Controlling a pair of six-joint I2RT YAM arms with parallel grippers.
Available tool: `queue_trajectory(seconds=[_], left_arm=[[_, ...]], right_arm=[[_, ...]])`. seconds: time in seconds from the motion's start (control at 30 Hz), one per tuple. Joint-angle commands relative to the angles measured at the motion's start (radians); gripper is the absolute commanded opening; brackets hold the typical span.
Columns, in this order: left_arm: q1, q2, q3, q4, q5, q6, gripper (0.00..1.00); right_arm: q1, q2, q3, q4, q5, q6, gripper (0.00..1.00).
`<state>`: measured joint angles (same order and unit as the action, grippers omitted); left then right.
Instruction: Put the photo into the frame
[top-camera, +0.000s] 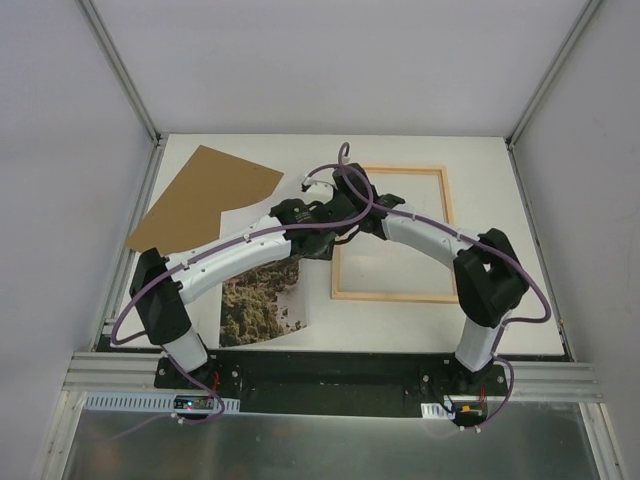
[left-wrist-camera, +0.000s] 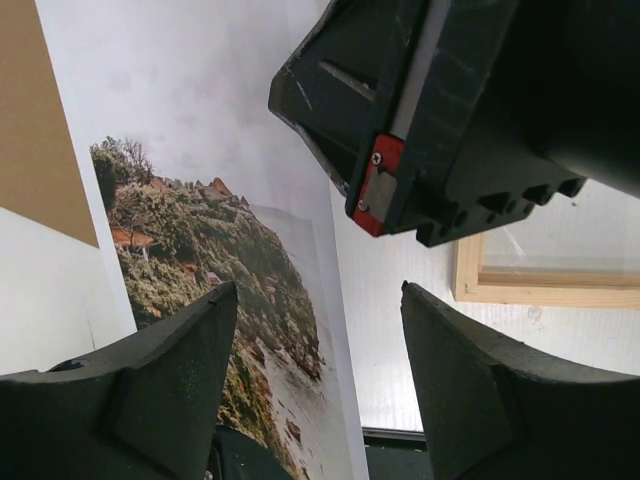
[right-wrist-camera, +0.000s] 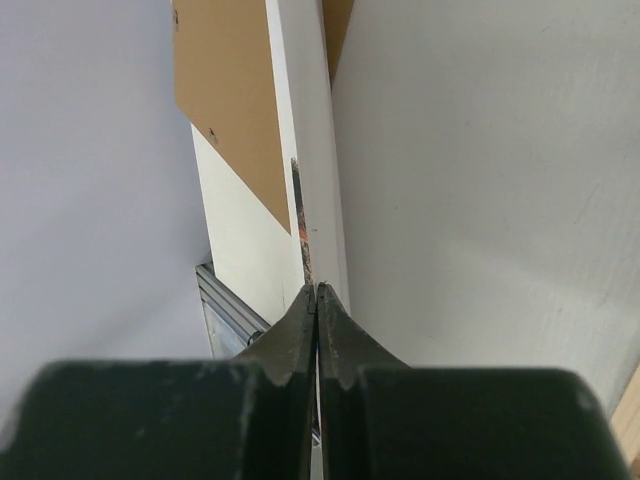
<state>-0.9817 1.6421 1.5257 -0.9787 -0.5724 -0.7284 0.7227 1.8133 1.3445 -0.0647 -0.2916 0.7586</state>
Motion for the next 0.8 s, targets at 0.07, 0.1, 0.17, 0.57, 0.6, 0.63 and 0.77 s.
queue_trajectory(seconds=[0.07,0.1,0.17,0.57,0.6,0.63,0.77], left_arm=[[-0.035,0.038,0.057,-0.117,-0.075,-0.062,0.64],[-0.037,0.041,0.060,-0.118,-0.069,-0.062,0.63],[-0.049,0.050,0.070,-0.132,-0.072,-0.066,0.61],[-0.109,0.153,0.195,-0.268,-0.118,-0.121,0.45],[-0.110,0.156,0.201,-0.275,-0.121,-0.126,0.44],[-0.114,0.160,0.206,-0.282,-0.122,-0.129,0.42],[-0.124,0.174,0.226,-0.305,-0.126,-0.144,0.37]], right_arm=[[0.012,-0.104,-0.005,-0.043,0.035,0.015,0.01],[0.014,-0.112,-0.007,-0.044,0.039,0.012,0.01],[0.015,-0.123,-0.010,-0.056,0.043,0.010,0.01],[0.021,-0.177,-0.013,-0.098,0.065,0.007,0.01],[0.021,-0.180,-0.015,-0.098,0.063,0.007,0.01],[0.021,-0.183,-0.013,-0.104,0.062,0.007,0.01],[0.020,-0.204,-0.022,-0.113,0.062,0.002,0.01]])
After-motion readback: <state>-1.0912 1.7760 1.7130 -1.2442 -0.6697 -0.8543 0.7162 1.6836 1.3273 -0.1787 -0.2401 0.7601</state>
